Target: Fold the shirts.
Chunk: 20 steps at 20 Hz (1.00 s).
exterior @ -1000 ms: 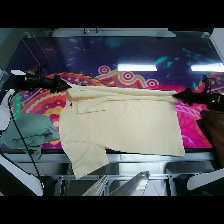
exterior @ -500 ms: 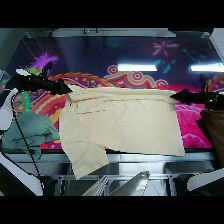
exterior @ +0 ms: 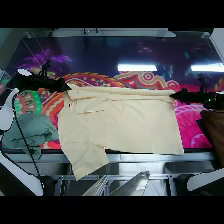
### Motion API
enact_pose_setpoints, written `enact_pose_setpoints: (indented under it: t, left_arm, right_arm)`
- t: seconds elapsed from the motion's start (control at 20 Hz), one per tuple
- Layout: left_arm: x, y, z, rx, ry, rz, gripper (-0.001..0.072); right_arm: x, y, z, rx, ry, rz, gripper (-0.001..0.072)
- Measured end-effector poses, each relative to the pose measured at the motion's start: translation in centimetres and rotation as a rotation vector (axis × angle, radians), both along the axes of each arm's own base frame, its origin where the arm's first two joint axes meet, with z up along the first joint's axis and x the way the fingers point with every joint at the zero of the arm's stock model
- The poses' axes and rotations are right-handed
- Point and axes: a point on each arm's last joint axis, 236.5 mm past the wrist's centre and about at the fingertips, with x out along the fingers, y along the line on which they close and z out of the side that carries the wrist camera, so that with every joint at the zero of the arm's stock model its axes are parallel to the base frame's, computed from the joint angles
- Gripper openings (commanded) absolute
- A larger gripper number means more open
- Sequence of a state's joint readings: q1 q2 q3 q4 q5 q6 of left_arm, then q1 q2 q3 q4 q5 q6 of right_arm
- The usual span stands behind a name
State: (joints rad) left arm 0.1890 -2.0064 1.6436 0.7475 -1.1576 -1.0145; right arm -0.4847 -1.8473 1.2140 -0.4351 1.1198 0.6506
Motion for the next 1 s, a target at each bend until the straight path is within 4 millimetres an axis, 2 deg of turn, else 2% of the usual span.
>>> enact_pose_setpoints:
  t: [0.05, 0.1, 0.2, 0.35, 0.45, 0.55, 0.65, 0.75, 1.0]
  left_arm:
    - [0.0, 0.1, 0.1, 0.004, -0.003, -0.005, 0.0296]
    - [0.0, 0.0, 0.4, 0.001, -0.005, -0.014, 0.0333]
    - [-0.1, -0.5, 1.8, -0.016, -0.009, -0.052, 0.0332]
    - [-0.1, -1.1, 5.2, -0.04, -0.03, -0.12, 0.0332]
    - [-0.1, -1.0, 7.9, -0.055, -0.03, -0.138, 0.0333]
    - [-1.0, -0.6, 10.2, -0.071, 0.017, -0.141, 0.0333]
    - [-3.5, 0.4, 10.8, -0.052, 0.133, -0.136, 0.0332]
    - [-7.2, 1.0, 10.3, -0.019, 0.267, -0.121, 0.0333]
    - [-17.6, 0.7, 7.2, 0.04, 0.466, -0.055, 0.0333]
  right_arm:
    - [0.0, 0.0, 0.0, 0.0, 0.0, 0.0, 0.0464]
    - [0.0, 0.0, 0.1, -0.002, -0.002, 0.001, 0.0464]
    - [0.0, 0.1, 0.7, -0.006, -0.013, 0.008, 0.0464]
    - [-0.2, -0.3, 2.6, -0.053, -0.035, 0.022, 0.0454]
    - [-1.0, -0.9, 4.5, -0.091, -0.021, 0.017, 0.0132]
    - [-2.7, -1.6, 6.0, -0.147, 0.019, 0.031, 0.0282]
    - [-6.2, -2.2, 6.6, -0.209, 0.125, 0.047, 0.0283]
    - [-10.2, -2.5, 6.5, -0.25, 0.231, 0.049, 0.0302]
    - [-20.2, -2.9, 4.0, -0.249, 0.461, -0.001, 0.0303]
